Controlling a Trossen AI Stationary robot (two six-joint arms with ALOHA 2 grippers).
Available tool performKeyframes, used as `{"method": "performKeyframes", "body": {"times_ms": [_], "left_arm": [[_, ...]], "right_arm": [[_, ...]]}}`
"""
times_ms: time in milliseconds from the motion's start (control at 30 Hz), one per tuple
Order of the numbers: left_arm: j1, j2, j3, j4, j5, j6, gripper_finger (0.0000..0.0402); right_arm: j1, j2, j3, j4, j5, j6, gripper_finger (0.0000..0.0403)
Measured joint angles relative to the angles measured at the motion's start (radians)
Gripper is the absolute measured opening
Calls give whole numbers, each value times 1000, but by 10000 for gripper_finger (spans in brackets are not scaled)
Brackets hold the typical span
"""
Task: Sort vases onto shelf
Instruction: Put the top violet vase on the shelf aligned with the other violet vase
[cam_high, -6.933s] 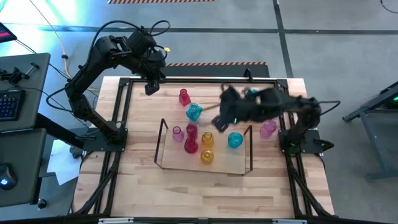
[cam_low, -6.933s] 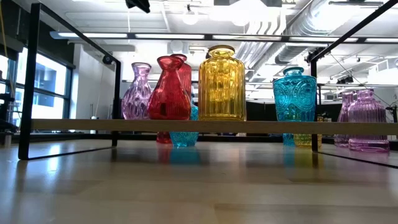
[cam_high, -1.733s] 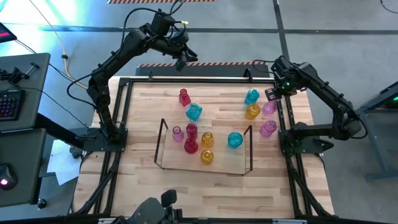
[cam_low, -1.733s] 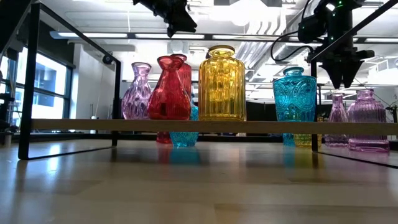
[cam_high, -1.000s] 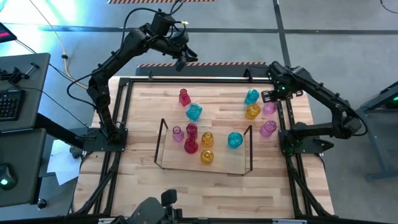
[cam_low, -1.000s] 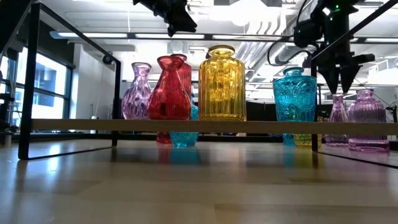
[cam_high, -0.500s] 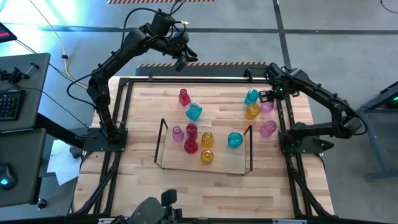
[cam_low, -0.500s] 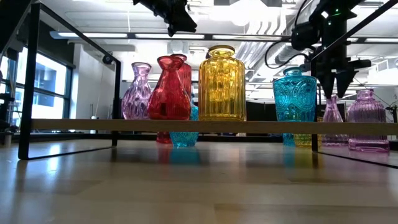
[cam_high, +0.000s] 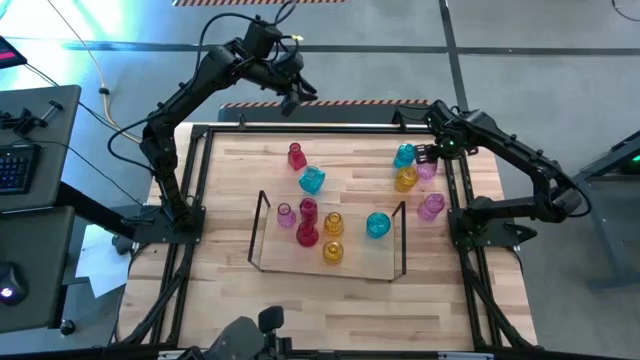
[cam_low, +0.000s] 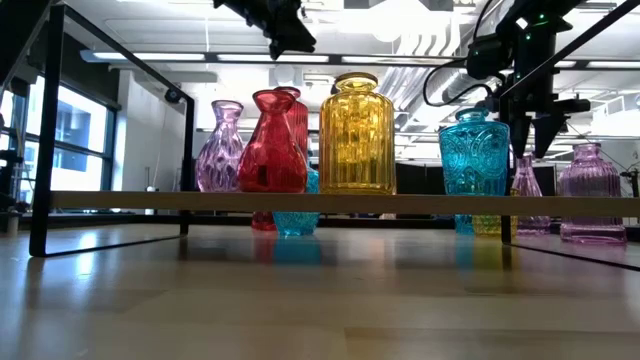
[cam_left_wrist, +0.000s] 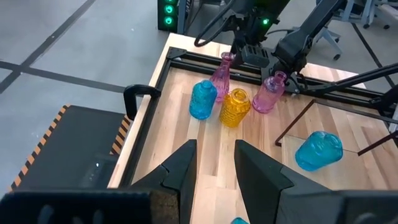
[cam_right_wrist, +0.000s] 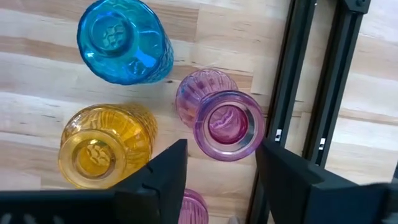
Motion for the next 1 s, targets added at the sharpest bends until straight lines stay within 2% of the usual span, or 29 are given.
{"method": "performKeyframes", "body": {"times_ms": [333, 500, 1000], "left_arm": [[0, 0, 0, -23, 0, 16, 99], [0, 0, 0, -23, 0, 18, 99], [0, 0, 0, -24, 0, 18, 99]], "right_arm": [[0, 0, 0, 39, 22, 30, 235], [0, 8, 0, 72, 68, 81, 238], [0, 85, 0, 97, 71, 71, 238]]}}
